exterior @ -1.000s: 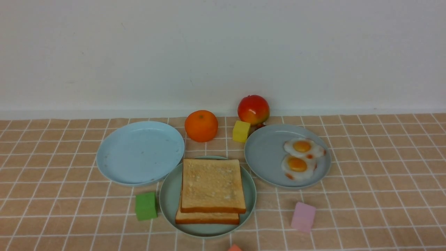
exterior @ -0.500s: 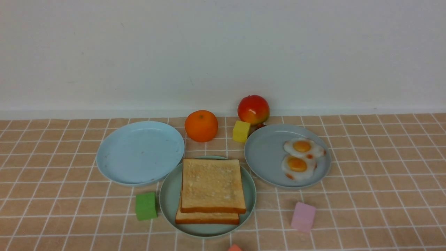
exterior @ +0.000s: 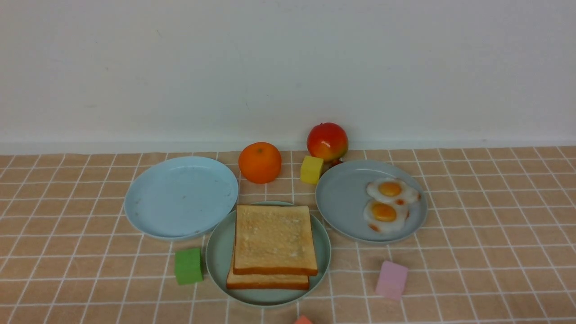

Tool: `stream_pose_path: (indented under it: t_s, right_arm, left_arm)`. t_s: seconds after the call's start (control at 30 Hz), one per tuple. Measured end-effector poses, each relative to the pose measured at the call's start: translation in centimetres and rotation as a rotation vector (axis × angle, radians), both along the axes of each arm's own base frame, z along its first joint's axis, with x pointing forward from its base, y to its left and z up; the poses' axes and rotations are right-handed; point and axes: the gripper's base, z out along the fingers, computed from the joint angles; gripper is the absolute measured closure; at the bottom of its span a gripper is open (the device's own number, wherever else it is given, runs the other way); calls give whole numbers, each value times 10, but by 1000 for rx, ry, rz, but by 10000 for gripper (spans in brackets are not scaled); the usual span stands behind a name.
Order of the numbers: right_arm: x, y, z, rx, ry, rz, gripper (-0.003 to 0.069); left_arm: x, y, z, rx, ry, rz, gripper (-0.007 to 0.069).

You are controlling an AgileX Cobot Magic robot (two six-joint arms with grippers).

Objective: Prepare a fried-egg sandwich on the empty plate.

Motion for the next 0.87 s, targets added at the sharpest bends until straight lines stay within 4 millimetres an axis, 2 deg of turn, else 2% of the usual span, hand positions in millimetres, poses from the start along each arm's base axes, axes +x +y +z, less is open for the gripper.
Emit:
stream_pose_path:
  t_s: [0.87]
  right_arm:
    - [0, 0, 0, 0, 0, 0, 419]
  left_arm:
    - [0, 0, 0, 0, 0, 0, 529]
